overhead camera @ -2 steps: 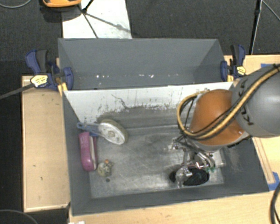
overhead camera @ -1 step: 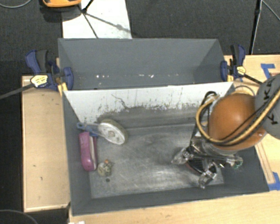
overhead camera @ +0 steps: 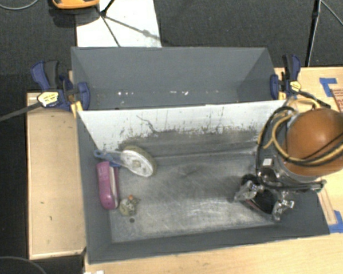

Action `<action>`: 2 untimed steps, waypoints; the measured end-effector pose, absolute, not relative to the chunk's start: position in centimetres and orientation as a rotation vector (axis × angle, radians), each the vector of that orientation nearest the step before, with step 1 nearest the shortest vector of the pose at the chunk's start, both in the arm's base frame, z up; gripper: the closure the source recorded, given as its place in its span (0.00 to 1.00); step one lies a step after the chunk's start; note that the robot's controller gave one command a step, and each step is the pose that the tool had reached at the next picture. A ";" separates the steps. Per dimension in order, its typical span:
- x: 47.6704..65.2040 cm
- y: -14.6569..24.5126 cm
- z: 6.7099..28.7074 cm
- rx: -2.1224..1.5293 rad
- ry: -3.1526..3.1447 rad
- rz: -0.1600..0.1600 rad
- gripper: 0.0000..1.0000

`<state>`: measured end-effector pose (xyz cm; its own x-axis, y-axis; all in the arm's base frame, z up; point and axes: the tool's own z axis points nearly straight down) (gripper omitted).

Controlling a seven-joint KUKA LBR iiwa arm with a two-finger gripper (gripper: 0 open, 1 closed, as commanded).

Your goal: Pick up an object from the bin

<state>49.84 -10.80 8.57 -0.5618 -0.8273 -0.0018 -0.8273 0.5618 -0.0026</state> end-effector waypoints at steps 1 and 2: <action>51.3 -13.1 7.2 -1.413 2.801 0.036 0.00; 52.2 -13.8 11.0 -1.866 2.514 0.026 0.00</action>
Offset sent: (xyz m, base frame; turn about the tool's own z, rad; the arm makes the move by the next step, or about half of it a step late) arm 0.0138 -0.0350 -0.0157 0.0324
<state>52.21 -13.79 11.03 -0.2896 -0.9570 -0.0189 -0.9572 0.2895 0.0067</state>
